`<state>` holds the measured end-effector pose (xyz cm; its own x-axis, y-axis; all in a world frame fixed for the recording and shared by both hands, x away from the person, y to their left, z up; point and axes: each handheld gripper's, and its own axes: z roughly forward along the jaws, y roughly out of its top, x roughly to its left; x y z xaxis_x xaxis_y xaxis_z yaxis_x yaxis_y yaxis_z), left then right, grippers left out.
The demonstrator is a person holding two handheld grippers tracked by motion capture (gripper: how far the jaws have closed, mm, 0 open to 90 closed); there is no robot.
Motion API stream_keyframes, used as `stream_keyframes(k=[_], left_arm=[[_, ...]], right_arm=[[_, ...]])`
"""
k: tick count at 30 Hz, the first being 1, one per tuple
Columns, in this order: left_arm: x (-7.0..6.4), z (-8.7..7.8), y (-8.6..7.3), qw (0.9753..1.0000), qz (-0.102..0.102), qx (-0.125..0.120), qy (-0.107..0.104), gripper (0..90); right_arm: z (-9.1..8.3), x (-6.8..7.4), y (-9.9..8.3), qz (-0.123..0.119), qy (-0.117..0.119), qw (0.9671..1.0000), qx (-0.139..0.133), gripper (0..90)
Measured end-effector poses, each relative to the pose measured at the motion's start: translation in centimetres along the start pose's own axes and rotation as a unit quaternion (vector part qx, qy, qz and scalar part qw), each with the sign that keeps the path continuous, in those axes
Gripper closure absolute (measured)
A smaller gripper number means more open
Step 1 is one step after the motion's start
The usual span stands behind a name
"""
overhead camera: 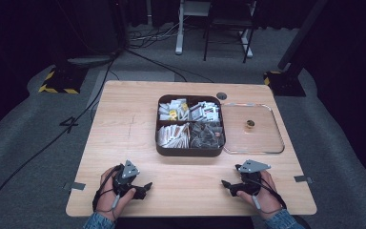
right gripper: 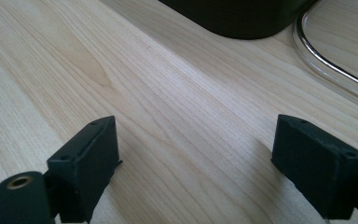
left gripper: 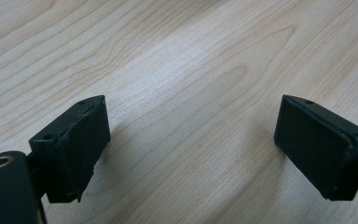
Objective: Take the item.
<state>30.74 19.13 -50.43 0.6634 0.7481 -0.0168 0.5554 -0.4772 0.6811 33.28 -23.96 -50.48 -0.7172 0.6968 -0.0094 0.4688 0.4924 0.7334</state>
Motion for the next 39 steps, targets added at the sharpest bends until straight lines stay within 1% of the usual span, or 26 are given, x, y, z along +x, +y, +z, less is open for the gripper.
stream_keyframes(k=[14, 18, 21, 22, 23, 24, 25, 26, 27, 28, 29, 30, 33, 38, 39], left_arm=[[-0.1, 0.0, 0.0, 1.0000, -0.003, -0.001, 0.000, 10.9], [0.0, 0.0, 0.0, 1.0000, -0.003, -0.001, 0.000, 10.8], [0.0, 0.0, 0.0, 1.0000, -0.003, -0.001, 0.000, 10.8], [0.0, 0.0, 0.0, 1.0000, -0.003, -0.001, 0.000, 10.8], [0.0, 0.0, 0.0, 1.0000, -0.003, -0.001, 0.000, 10.8], [0.0, 0.0, 0.0, 1.0000, -0.003, -0.001, 0.000, 10.8], [0.0, 0.0, 0.0, 1.0000, -0.003, -0.001, 0.000, 10.8], [0.0, 0.0, 0.0, 1.0000, -0.003, -0.001, 0.000, 10.8], [0.0, 0.0, 0.0, 1.0000, -0.003, -0.001, 0.000, 10.8], [0.0, 0.0, 0.0, 1.0000, -0.003, -0.001, 0.000, 10.8], [0.0, 0.0, 0.0, 1.0000, -0.003, -0.001, 0.000, 10.8], [0.0, 0.0, 0.0, 1.0000, -0.003, -0.001, 0.000, 10.8], [0.0, 0.0, 0.0, 1.0000, -0.003, -0.001, 0.000, 10.8], [0.0, 0.0, 0.0, 1.0000, -0.003, 0.000, 0.000, 10.7], [0.0, 0.0, 0.0, 1.0000, -0.003, 0.000, 0.000, 10.8]], right_arm=[[0.0, 0.1, 0.0, -0.002, 0.003, 1.0000, -0.003, 16.8], [-0.2, 0.2, -0.1, -0.010, 0.010, 0.9999, -0.007, 23.1], [-0.2, 0.3, -0.1, -0.012, 0.014, 0.9998, -0.011, 28.6], [-0.2, 0.3, -0.1, -0.012, 0.014, 0.9998, -0.011, 28.6], [-0.3, 0.4, 0.0, -0.009, 0.012, 0.9998, -0.011, 35.7], [-0.4, 0.4, 0.1, -0.008, 0.013, 0.9999, -0.007, 40.0], [-0.5, 0.4, 0.2, -0.008, 0.013, 0.9999, -0.003, 42.9], [-0.6, 0.4, 0.3, -0.005, 0.013, 0.9999, 0.000, 43.1], [-0.7, 0.4, 0.5, 0.000, 0.015, 0.9999, -0.007, 43.7], [-0.7, 0.4, 0.5, 0.000, 0.015, 0.9999, -0.007, 43.7], [-0.8, 0.4, 0.7, 0.007, 0.017, 0.9997, -0.013, 44.5], [-1.2, 0.3, 1.2, 0.028, 0.026, 0.9988, -0.030, 45.4], [-1.7, 0.2, 2.2, 0.046, 0.033, 0.9972, -0.050, 46.1], [-2.1, -0.1, 4.4, 0.045, 0.036, 0.9959, -0.070, 44.8], [-2.1, -0.1, 4.9, 0.041, 0.036, 0.9960, -0.071, 44.7]])
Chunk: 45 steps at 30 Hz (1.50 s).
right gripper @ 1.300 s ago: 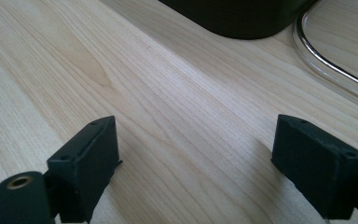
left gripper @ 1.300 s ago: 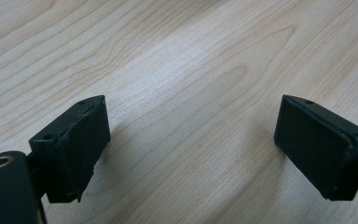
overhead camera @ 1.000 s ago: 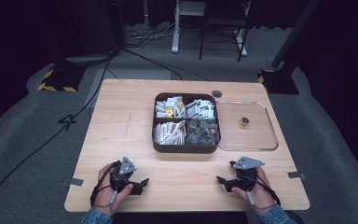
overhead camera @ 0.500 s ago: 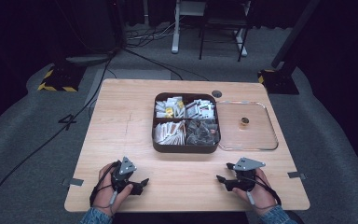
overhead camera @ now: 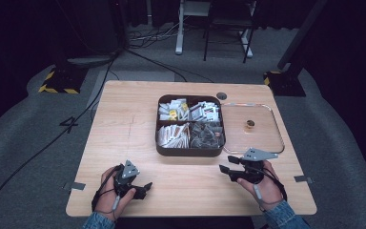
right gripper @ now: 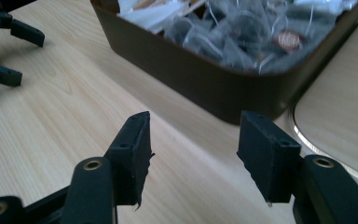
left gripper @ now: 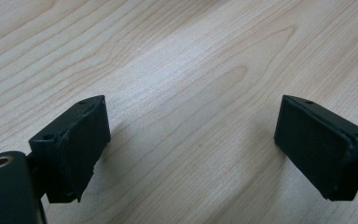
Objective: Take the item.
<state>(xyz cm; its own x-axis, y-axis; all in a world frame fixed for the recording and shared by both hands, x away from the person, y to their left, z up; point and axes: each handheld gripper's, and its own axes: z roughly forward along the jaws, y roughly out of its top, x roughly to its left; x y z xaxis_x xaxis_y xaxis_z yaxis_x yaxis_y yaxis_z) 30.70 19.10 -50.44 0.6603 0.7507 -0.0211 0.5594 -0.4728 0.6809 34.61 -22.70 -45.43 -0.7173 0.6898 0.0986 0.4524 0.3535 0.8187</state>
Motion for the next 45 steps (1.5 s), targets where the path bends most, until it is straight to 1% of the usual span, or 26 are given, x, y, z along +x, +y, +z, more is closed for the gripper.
stream_keyframes(k=[3, 6, 7, 8, 12, 15, 17, 18, 20, 21, 22, 26, 28, 29, 30, 34, 36, 37, 39, 42, 43, 45], left_arm=[[0.0, 0.0, 0.0, 1.0000, 0.002, 0.000, 0.000, 10.7], [0.2, 0.1, 0.0, 1.0000, 0.000, -0.004, -0.005, 10.6], [0.2, 0.1, 0.0, 1.0000, 0.000, -0.004, -0.005, 10.6], [0.3, 0.1, 0.0, 1.0000, 0.000, -0.004, -0.007, 10.6], [0.2, 0.1, 0.1, 1.0000, 0.003, -0.002, -0.003, 10.6], [0.2, 0.1, 0.1, 1.0000, 0.003, -0.002, -0.003, 10.6], [0.2, 0.1, 0.1, 1.0000, 0.002, -0.002, -0.001, 10.5], [0.2, 0.1, 0.1, 1.0000, 0.001, -0.002, 0.000, 10.5], [0.2, 0.1, 0.1, 1.0000, 0.000, -0.002, 0.000, 10.6], [0.2, 0.1, 0.1, 1.0000, 0.000, -0.002, 0.000, 10.5], [0.2, 0.1, 0.1, 1.0000, 0.001, -0.003, 0.000, 10.5], [0.2, 0.1, 0.1, 1.0000, 0.001, -0.002, 0.000, 10.5], [0.2, 0.1, 0.1, 1.0000, 0.000, -0.002, 0.000, 10.5], [0.2, 0.1, 0.1, 1.0000, 0.000, -0.002, 0.000, 10.6], [0.2, 0.1, 0.2, 1.0000, -0.001, -0.002, 0.002, 10.6], [0.4, 0.3, 0.3, 1.0000, -0.004, -0.002, 0.007, 10.6], [0.4, 0.3, 0.3, 1.0000, -0.004, -0.002, 0.007, 10.6], [0.4, 0.3, 0.4, 1.0000, -0.005, -0.002, 0.004, 10.6], [0.4, 0.3, 0.4, 1.0000, -0.003, -0.001, 0.004, 10.6], [0.4, 0.3, 0.4, 1.0000, -0.003, 0.000, 0.004, 10.6], [0.4, 0.3, 0.4, 1.0000, -0.003, -0.001, 0.004, 10.6], [0.4, 0.3, 0.4, 1.0000, -0.003, 0.000, 0.004, 10.6]], right_arm=[[0.1, -0.1, 1.8, -0.014, -0.001, 0.9999, -0.004, 44.3], [0.3, -0.5, 3.6, -0.012, 0.000, 0.9999, -0.005, 44.5], [0.3, -0.5, 3.6, -0.012, 0.000, 0.9999, -0.005, 44.5], [0.5, -0.9, 4.9, -0.008, 0.001, 0.9999, -0.010, 44.7], [1.1, -1.7, 6.8, 0.005, 0.008, 0.9999, -0.014, 45.6], [1.9, -2.6, 8.4, 0.023, 0.016, 0.9996, -0.008, 46.5], [2.6, -3.1, 9.5, 0.031, 0.017, 0.9993, -0.010, 46.7], [2.9, -3.3, 10.0, 0.031, 0.013, 0.9994, -0.010, 46.6], [3.6, -3.6, 11.0, 0.016, -0.004, 0.9998, -0.013, 46.2], [4.0, -3.7, 11.5, 0.009, -0.012, 0.9998, -0.011, 46.5], [4.4, -3.9, 11.8, 0.011, -0.011, 0.9998, -0.011, 46.8], [6.1, -4.8, 13.1, 0.027, -0.014, 0.9995, -0.008, 48.5], [6.8, -5.2, 13.6, 0.026, -0.020, 0.9995, -0.003, 49.1], [7.1, -5.4, 13.8, 0.027, -0.022, 0.9994, -0.006, 49.4], [7.5, -5.6, 14.0, 0.031, -0.021, 0.9993, -0.005, 49.7], [8.6, -6.2, 14.7, 0.033, -0.025, 0.9991, -0.003, 50.6], [9.2, -6.6, 14.8, 0.057, -0.016, 0.9982, -0.010, 51.2], [9.4, -6.9, 14.9, 0.066, -0.015, 0.9977, -0.010, 51.7], [9.9, -7.3, 15.1, 0.069, -0.025, 0.9973, -0.008, 53.6], [10.6, -8.0, 15.5, 0.081, -0.040, 0.9958, -0.005, 56.0], [10.9, -8.2, 15.7, 0.085, -0.043, 0.9954, -0.007, 56.6], [11.5, -8.5, 15.9, 0.090, -0.043, 0.9950, 0.002, 57.3]])
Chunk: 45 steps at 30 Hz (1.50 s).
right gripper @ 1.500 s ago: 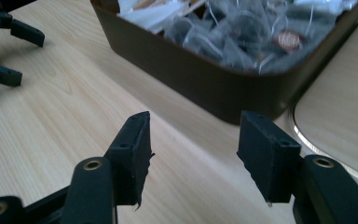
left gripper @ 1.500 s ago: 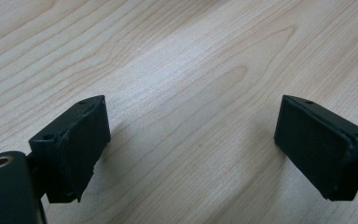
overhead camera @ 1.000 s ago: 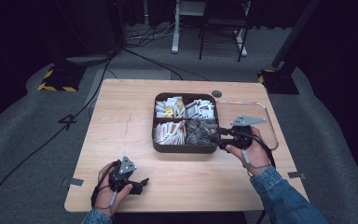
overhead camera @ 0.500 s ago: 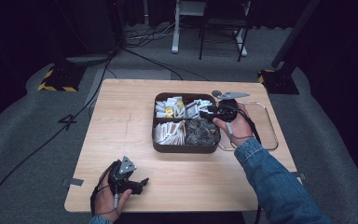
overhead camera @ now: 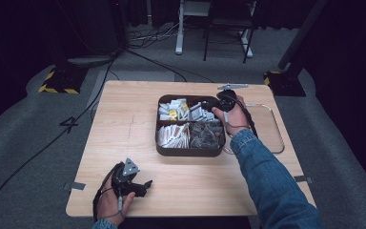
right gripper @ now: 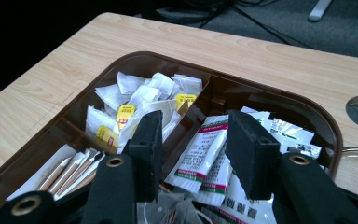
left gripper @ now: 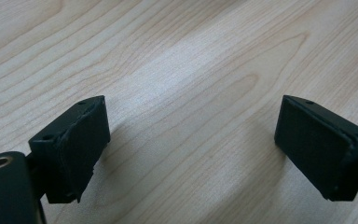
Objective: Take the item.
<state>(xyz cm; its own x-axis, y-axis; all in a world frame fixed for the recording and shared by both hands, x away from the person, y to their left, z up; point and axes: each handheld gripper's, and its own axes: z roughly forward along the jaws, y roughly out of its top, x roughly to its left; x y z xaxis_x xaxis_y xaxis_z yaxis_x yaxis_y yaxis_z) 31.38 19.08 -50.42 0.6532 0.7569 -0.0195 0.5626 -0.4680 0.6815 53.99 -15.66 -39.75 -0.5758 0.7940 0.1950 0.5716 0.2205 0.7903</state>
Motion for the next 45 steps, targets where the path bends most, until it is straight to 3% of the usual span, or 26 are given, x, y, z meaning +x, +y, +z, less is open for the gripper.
stream_keyframes(k=[3, 8, 15, 25, 29, 34, 37, 45], left_arm=[[0.0, 0.0, 0.0, 1.0000, 0.000, 0.000, 0.000, 10.6], [0.0, 0.0, 0.0, 1.0000, 0.000, -0.001, 0.000, 10.7], [0.0, 0.0, 0.0, 1.0000, 0.000, 0.000, 0.000, 10.6], [0.0, 0.0, 0.0, 1.0000, 0.000, 0.000, 0.000, 10.6], [0.0, 0.0, 0.0, 1.0000, 0.001, 0.000, 0.000, 10.6], [0.0, 0.0, 0.0, 1.0000, 0.001, 0.000, 0.000, 10.6], [0.0, 0.0, 0.0, 1.0000, 0.000, 0.000, 0.000, 10.6], [0.0, 0.0, 0.0, 1.0000, 0.000, -0.001, 0.000, 10.6]], right_arm=[[1.1, -0.1, 0.2, 0.000, -0.004, 0.9999, 0.013, 59.5], [3.1, -0.6, -0.5, 0.030, -0.004, 0.9986, 0.043, 62.7], [4.7, -0.9, -1.4, 0.047, -0.009, 0.9956, 0.080, 63.3], [6.3, -0.3, -2.0, 0.060, -0.005, 0.9938, 0.093, 63.4], [7.2, 0.0, -2.1, 0.065, -0.016, 0.9931, 0.096, 70.2], [7.2, 0.2, -2.0, 0.092, -0.033, 0.9903, 0.099, 83.9], [6.8, 0.4, -1.7, 0.102, -0.040, 0.9899, 0.091, 84.5], [4.7, 0.3, -0.7, 0.094, -0.034, 0.9931, 0.062, 84.8]])
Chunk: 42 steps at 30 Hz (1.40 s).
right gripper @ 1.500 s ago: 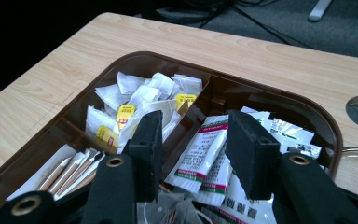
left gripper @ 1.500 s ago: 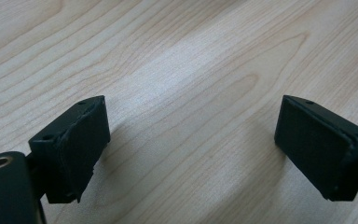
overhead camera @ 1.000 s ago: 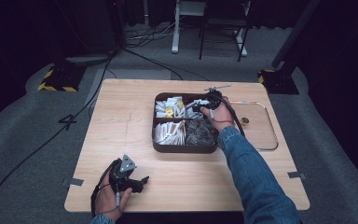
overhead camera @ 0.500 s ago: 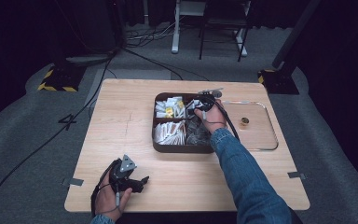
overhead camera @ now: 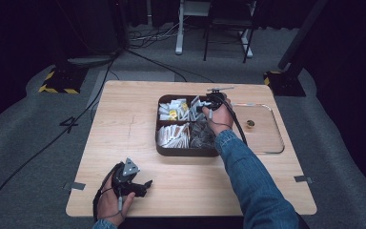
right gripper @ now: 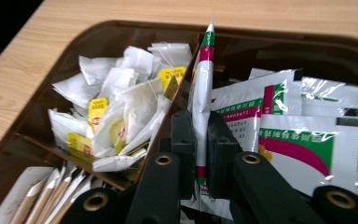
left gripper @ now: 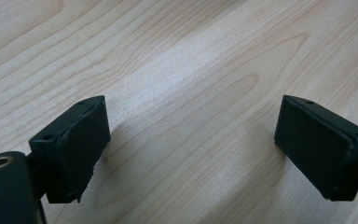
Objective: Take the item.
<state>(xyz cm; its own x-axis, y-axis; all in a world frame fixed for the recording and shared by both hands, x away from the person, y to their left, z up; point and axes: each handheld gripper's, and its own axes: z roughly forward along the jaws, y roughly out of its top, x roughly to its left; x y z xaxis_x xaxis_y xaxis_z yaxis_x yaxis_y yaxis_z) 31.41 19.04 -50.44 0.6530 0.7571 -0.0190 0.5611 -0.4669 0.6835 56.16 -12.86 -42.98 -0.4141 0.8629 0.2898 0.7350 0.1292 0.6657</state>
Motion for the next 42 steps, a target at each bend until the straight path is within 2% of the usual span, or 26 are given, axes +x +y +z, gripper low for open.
stream_keyframes(k=[5, 10, 21, 24, 25, 31, 42], left_arm=[[0.0, 0.1, 0.0, 1.0000, 0.001, -0.002, 0.002, 10.6], [0.0, 0.1, 0.1, 1.0000, 0.001, -0.002, 0.001, 10.7], [0.0, 0.1, 0.1, 1.0000, 0.002, -0.001, 0.001, 10.7], [0.0, 0.1, 0.1, 1.0000, 0.001, -0.001, 0.001, 10.7], [0.0, 0.1, 0.1, 1.0000, 0.002, -0.001, 0.002, 10.6], [0.0, 0.1, 0.1, 1.0000, 0.001, -0.002, 0.002, 10.7], [0.0, 0.1, 0.1, 1.0000, 0.002, -0.001, 0.001, 10.7]], right_arm=[[-1.5, 0.0, 0.3, -0.008, 0.012, 0.9997, -0.018, 84.8], [-3.4, 0.4, 0.3, -0.014, 0.037, 0.9985, -0.038, 84.8], [-8.3, 1.9, -1.2, -0.058, 0.097, 0.9921, -0.055, 84.8], [-9.1, 2.3, -1.6, -0.067, 0.105, 0.9908, -0.053, 84.8], [-9.9, 2.7, -2.0, -0.076, 0.113, 0.9894, -0.051, 84.8], [-12.2, 3.9, -3.5, -0.093, 0.142, 0.9842, -0.051, 84.8], [-14.5, 5.8, -7.2, -0.129, 0.182, 0.9743, -0.033, 84.8]])
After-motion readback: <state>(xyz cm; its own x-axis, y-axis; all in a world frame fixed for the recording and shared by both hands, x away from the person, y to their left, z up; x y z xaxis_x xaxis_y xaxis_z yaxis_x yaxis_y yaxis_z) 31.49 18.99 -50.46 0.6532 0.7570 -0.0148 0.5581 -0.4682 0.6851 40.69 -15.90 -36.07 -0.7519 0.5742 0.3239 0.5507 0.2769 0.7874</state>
